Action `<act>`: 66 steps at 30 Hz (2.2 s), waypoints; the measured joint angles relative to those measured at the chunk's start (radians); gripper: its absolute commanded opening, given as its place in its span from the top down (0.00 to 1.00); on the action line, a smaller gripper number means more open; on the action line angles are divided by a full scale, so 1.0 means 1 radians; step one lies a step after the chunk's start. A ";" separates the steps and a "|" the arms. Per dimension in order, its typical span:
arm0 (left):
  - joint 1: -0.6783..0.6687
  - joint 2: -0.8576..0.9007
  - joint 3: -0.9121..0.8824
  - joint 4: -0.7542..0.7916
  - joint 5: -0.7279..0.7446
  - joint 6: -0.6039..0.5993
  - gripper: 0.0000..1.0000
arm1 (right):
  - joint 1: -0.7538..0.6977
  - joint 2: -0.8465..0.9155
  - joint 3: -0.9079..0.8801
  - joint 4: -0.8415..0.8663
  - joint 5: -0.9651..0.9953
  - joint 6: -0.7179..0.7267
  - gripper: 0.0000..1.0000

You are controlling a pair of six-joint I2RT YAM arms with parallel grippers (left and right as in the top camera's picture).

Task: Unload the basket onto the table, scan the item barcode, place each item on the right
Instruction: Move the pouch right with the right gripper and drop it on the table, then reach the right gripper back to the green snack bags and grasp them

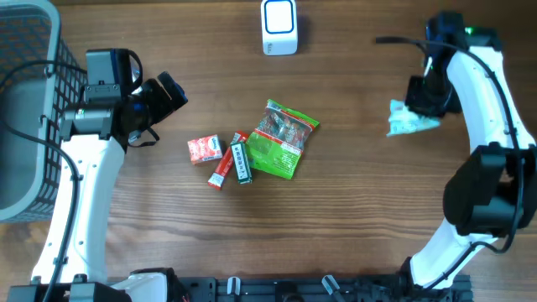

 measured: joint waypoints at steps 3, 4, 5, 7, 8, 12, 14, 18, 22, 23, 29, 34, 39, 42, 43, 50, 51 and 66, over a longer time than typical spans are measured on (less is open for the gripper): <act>0.000 0.000 0.000 0.000 0.000 0.000 0.00 | -0.043 0.000 -0.063 0.035 -0.003 -0.001 0.19; 0.000 0.000 0.000 0.000 0.000 0.000 0.00 | -0.053 0.000 -0.065 0.035 -0.003 -0.001 0.18; 0.000 0.000 0.000 0.000 0.000 0.000 0.00 | -0.063 0.000 -0.065 0.034 -0.003 -0.004 0.18; 0.000 0.000 0.000 0.000 0.000 0.000 0.00 | -0.064 0.000 -0.053 0.006 -0.003 -0.011 0.24; 0.000 0.000 0.000 0.000 0.000 0.000 0.00 | -0.061 0.000 -0.040 -0.006 -0.011 -0.014 0.26; 0.000 0.000 0.000 0.000 0.000 0.000 0.00 | -0.011 0.000 0.001 -0.013 -0.182 -0.074 0.30; 0.000 0.000 0.000 0.000 0.000 0.000 0.00 | 0.047 0.000 0.001 0.013 -0.294 -0.087 0.28; 0.000 0.000 0.000 0.000 0.000 0.000 0.00 | 0.192 0.000 0.001 0.080 -0.404 -0.089 0.24; 0.000 0.000 0.000 0.000 0.000 0.000 0.00 | 0.359 0.000 0.001 0.161 -0.433 -0.063 0.21; 0.000 0.000 0.000 0.000 0.000 0.000 0.00 | 0.404 0.000 0.001 0.187 -0.437 -0.056 0.20; 0.000 0.000 0.000 0.000 0.000 0.000 0.00 | 0.616 0.000 0.001 0.304 -0.359 -0.048 0.20; 0.000 0.000 0.000 0.000 0.000 0.000 0.00 | 0.687 -0.001 -0.028 0.476 -0.300 -0.037 0.20; 0.000 0.000 0.000 0.000 0.000 0.000 0.00 | 0.701 -0.002 -0.206 0.685 -0.293 -0.011 0.19; 0.000 0.000 0.000 -0.001 0.000 0.000 0.00 | 0.701 -0.002 -0.327 0.821 -0.288 0.096 0.19; 0.000 0.000 0.000 0.000 0.000 0.000 0.00 | 0.701 -0.002 -0.357 0.840 -0.285 0.138 0.19; 0.000 0.000 0.000 0.000 0.000 0.000 0.00 | 0.672 -0.003 -0.401 0.620 -0.243 0.259 0.16; 0.000 0.000 0.000 0.000 0.000 0.000 0.00 | 0.648 -0.003 -0.400 0.572 -0.237 0.250 0.13; 0.000 0.000 0.000 0.000 0.000 0.000 0.00 | 0.503 -0.003 -0.355 0.536 -0.372 0.107 0.38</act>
